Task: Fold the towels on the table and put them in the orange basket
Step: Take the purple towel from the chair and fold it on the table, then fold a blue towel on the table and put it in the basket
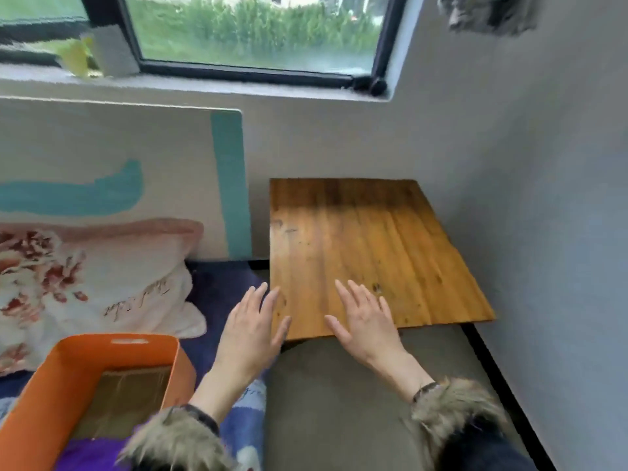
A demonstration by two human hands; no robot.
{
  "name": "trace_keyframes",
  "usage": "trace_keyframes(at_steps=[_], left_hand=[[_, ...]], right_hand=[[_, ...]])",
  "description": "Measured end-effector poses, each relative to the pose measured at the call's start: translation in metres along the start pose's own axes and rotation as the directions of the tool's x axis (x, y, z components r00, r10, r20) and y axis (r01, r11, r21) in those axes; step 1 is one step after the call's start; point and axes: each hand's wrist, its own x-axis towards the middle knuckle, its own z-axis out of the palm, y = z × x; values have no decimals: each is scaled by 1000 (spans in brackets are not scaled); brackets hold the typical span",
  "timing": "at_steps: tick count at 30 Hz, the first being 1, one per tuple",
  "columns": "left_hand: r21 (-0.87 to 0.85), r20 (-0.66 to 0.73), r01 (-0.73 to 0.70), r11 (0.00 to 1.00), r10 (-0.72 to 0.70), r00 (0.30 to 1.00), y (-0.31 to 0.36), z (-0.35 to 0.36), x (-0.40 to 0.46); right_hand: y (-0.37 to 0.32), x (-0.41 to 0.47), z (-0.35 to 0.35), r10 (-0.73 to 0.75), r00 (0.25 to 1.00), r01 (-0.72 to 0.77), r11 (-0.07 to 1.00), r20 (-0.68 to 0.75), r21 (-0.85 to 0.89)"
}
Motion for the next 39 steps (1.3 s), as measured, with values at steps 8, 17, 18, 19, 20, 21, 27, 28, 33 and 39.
trace_keyframes(at_steps=[8,17,18,19,20,21,27,28,33,39], left_hand=[[-44,165,-465,884,465,870,179,49,-11],[-219,256,-746,629,775,578,394,124,-151],[-250,259,-769,588,806,532,419,132,-174],[-277,261,-793,543,836,482,443,141,-195],[-301,265,-812,499,862,432,465,148,-216],[-326,270,-828,457,884,382,485,155,-238],[-394,319,-898,196,945,66,580,189,-350],[-409,317,-900,153,948,17,593,194,-367],[-478,299,-878,-8,939,-171,653,221,-449],[-565,307,-819,-100,896,-321,733,269,-541]], right_hand=[[147,-153,-26,427,895,-414,902,-124,120],[263,-424,-27,779,590,-758,625,-210,187],[272,-457,-27,809,544,-788,584,-223,195],[279,-489,-26,837,494,-816,540,-237,206],[284,-518,-25,862,442,-839,495,-248,224],[288,-546,-24,886,390,-858,448,-251,250],[294,-685,-11,959,99,-920,190,-265,343],[296,-705,-9,963,53,-923,148,-265,355],[309,-795,10,973,-138,-911,-51,-187,409],[350,-895,26,941,-301,-882,-215,-152,419]])
